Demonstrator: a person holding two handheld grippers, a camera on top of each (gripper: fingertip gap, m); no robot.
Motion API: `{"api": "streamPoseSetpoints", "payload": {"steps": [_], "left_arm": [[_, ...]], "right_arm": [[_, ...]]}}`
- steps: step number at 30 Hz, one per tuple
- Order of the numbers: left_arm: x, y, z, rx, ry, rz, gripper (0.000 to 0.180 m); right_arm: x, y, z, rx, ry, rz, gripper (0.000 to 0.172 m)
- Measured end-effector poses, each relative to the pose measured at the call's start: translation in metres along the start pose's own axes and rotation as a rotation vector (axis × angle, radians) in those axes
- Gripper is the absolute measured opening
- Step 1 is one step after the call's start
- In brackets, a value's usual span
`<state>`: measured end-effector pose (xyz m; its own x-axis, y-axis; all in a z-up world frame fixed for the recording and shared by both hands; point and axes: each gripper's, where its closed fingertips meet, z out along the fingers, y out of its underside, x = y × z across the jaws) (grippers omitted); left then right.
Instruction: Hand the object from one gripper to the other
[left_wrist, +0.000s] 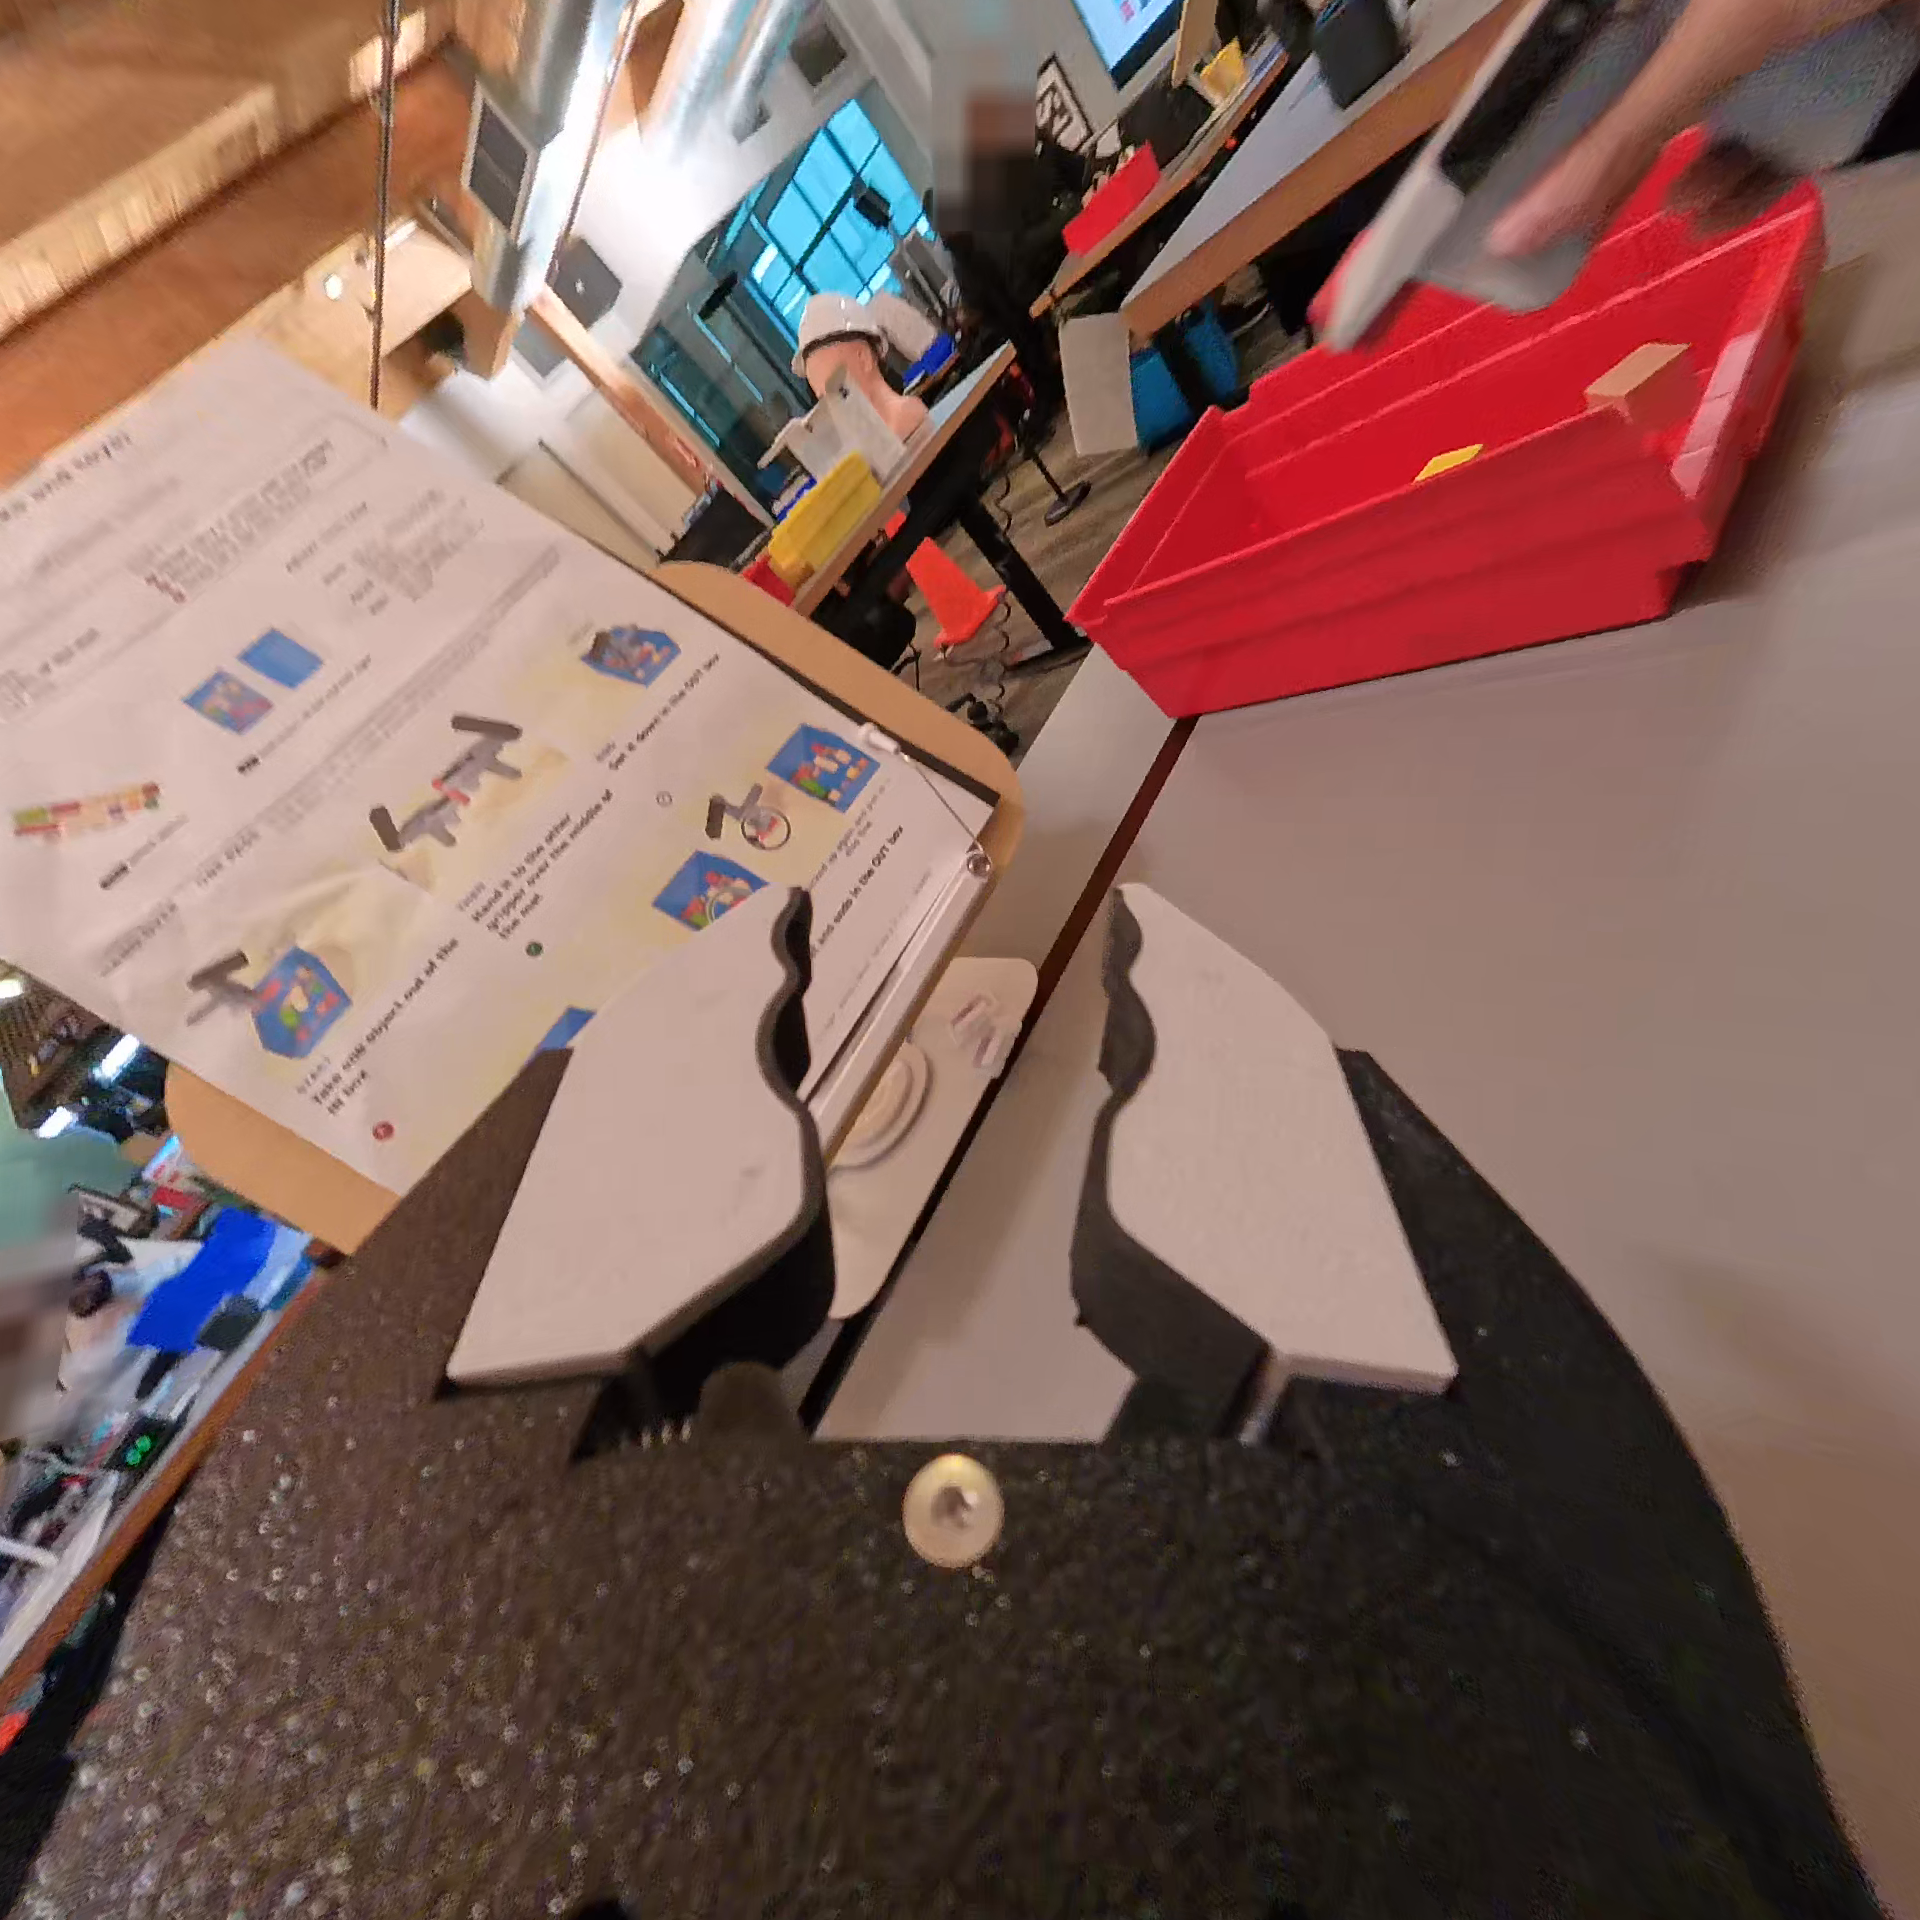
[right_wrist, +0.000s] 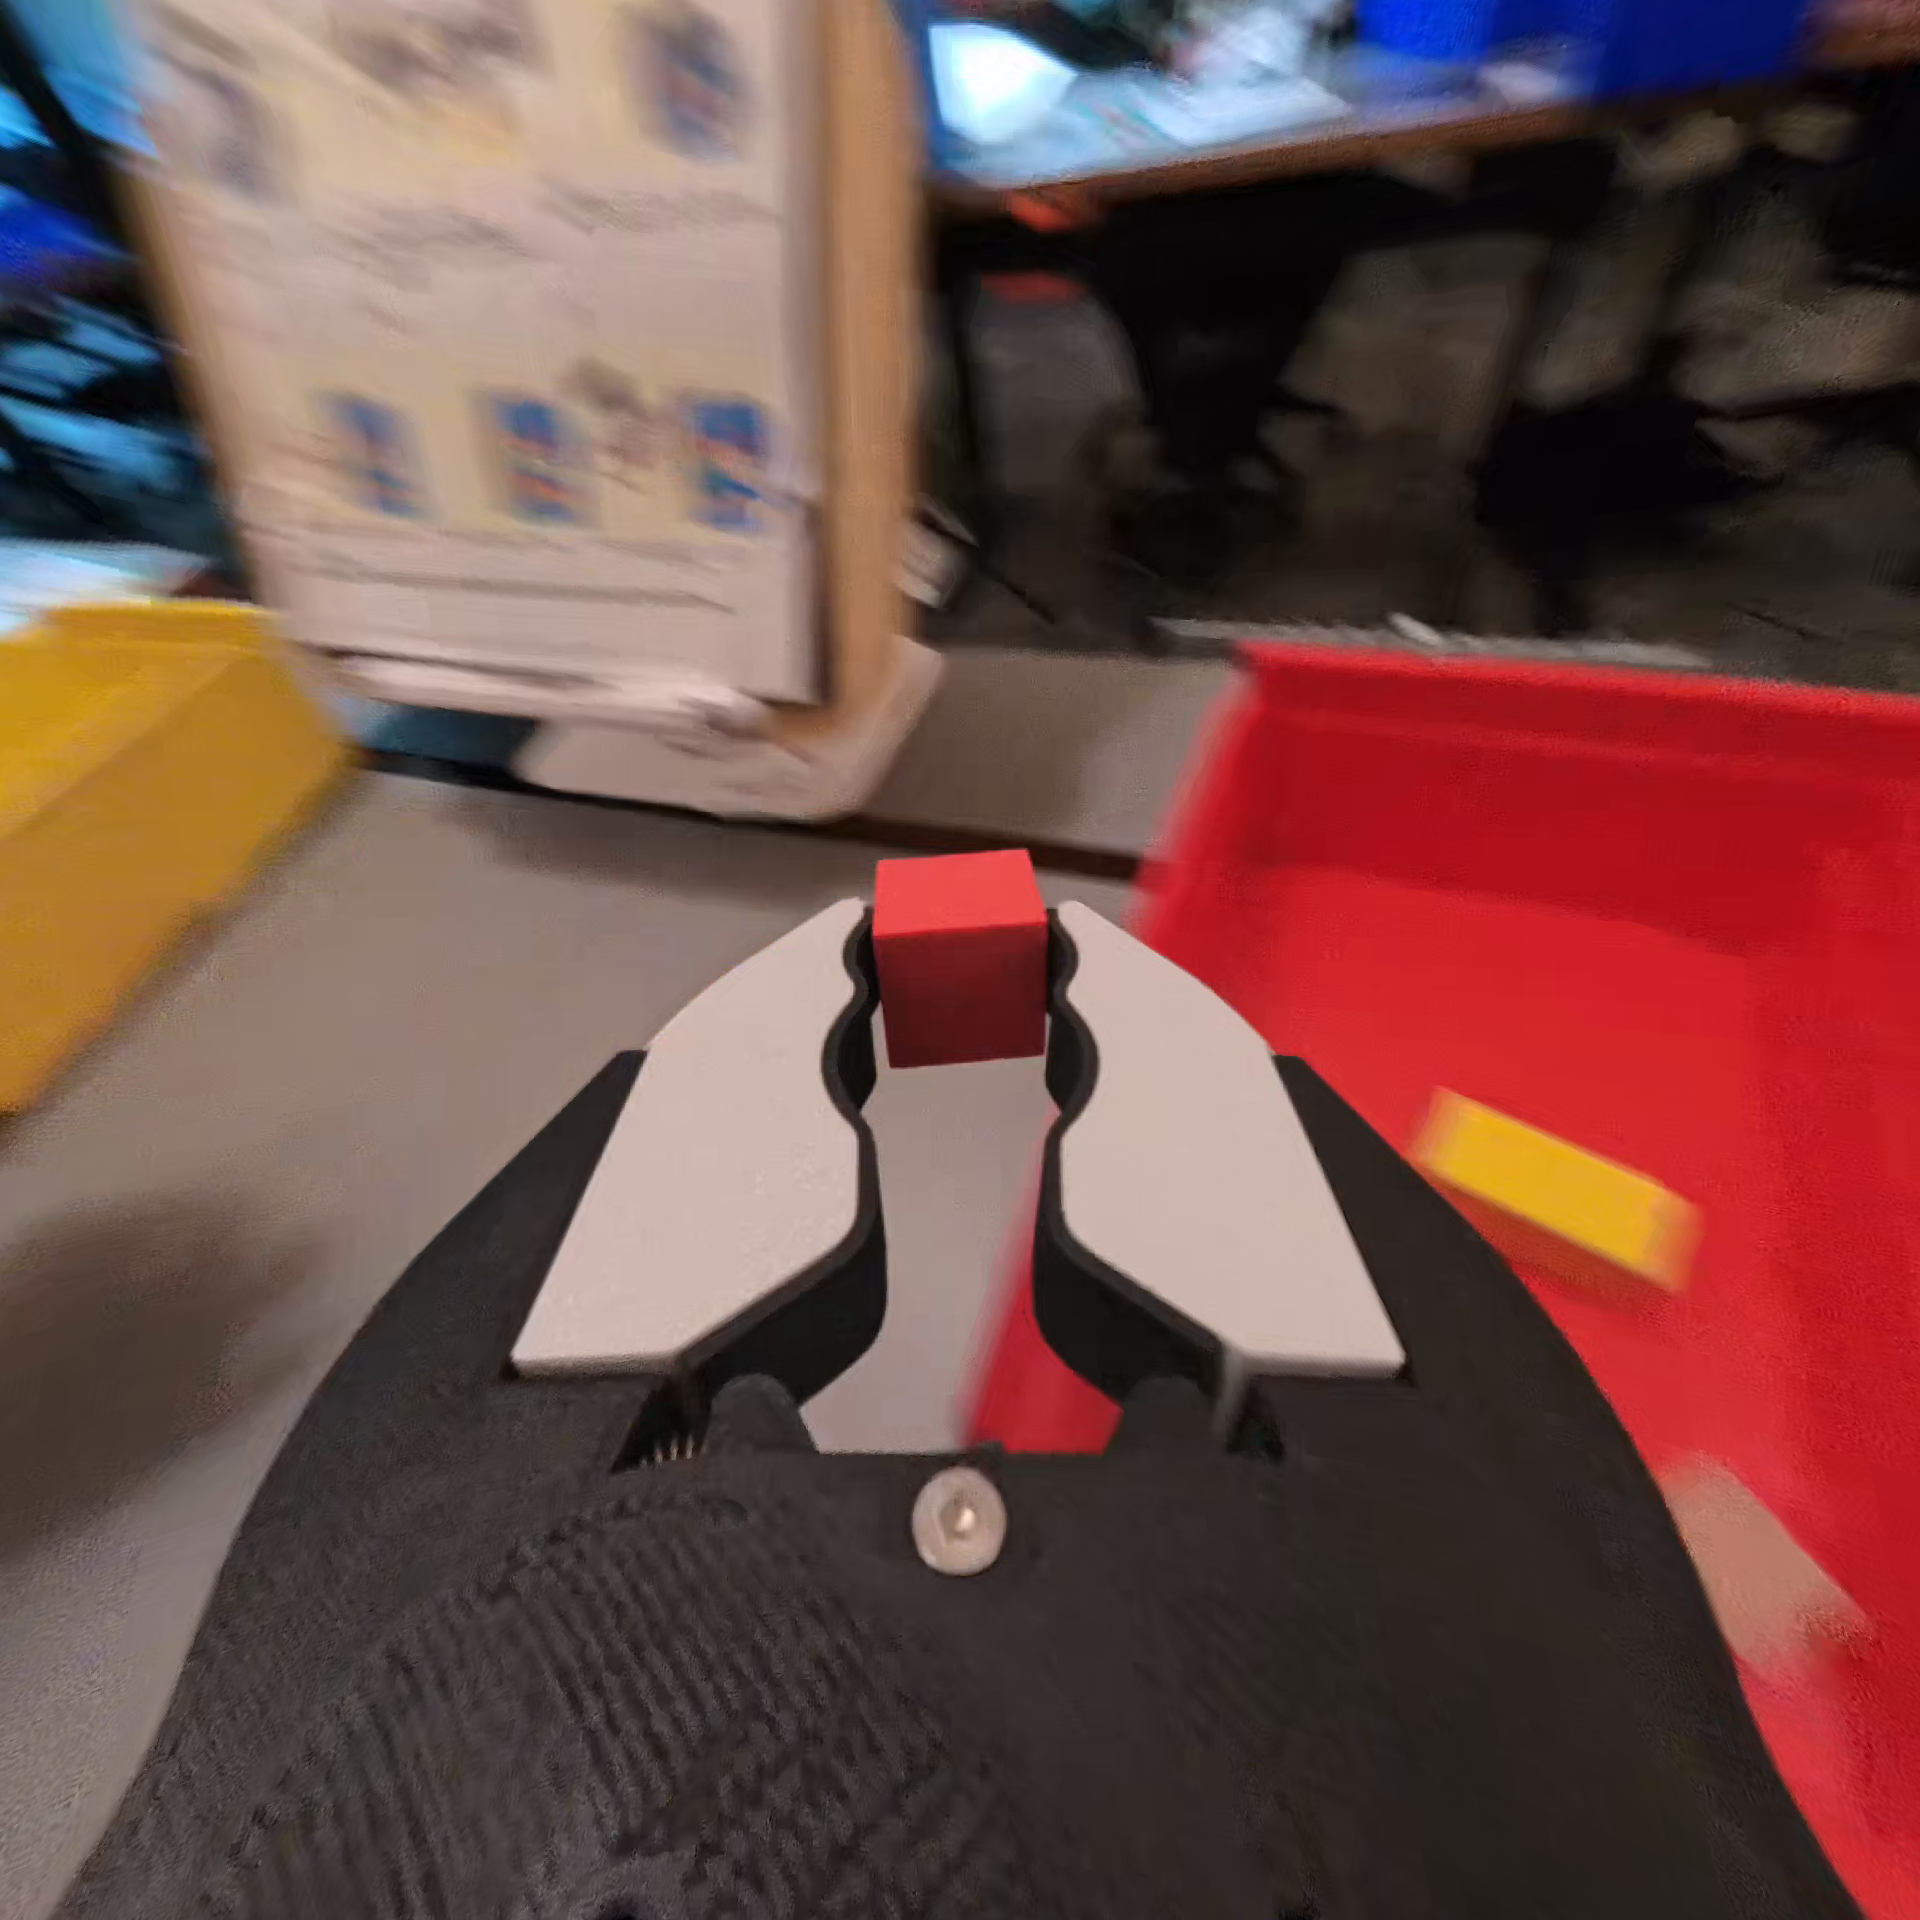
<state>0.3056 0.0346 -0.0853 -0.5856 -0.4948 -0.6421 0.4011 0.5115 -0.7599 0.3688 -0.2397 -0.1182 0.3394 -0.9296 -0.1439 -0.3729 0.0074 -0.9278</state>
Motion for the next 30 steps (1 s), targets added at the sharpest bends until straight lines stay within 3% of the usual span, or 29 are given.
{"api": "streamPoseSetpoints", "payload": {"steps": [5, 10, 20, 22, 27, 30], "left_arm": [[-0.002, 0.017, 0.007, -0.068, 0.007, -0.130, 0.051], [0.001, 0.022, 0.009, -0.073, 0.027, -0.171, 0.050], [0.012, 0.033, 0.016, -0.116, 0.073, -0.163, 0.049], [0.011, 0.034, 0.016, -0.122, 0.074, -0.181, 0.050], [-0.002, 0.038, 0.011, -0.126, 0.039, -0.248, 0.049], [-0.019, 0.040, 0.003, -0.123, -0.025, -0.309, 0.049]], "right_arm": [[0.110, 0.068, -0.031, -0.250, 0.392, 0.034, 0.030], [0.126, 0.105, -0.029, -0.404, 0.418, 0.051, 0.030], [0.143, 0.122, -0.037, -0.464, 0.485, 0.047, 0.030], [0.145, 0.119, -0.038, -0.454, 0.505, 0.051, 0.041], [0.138, 0.093, -0.039, -0.373, 0.530, -0.006, 0.055], [0.115, 0.066, -0.029, -0.249, 0.433, -0.017, 0.058]]}}
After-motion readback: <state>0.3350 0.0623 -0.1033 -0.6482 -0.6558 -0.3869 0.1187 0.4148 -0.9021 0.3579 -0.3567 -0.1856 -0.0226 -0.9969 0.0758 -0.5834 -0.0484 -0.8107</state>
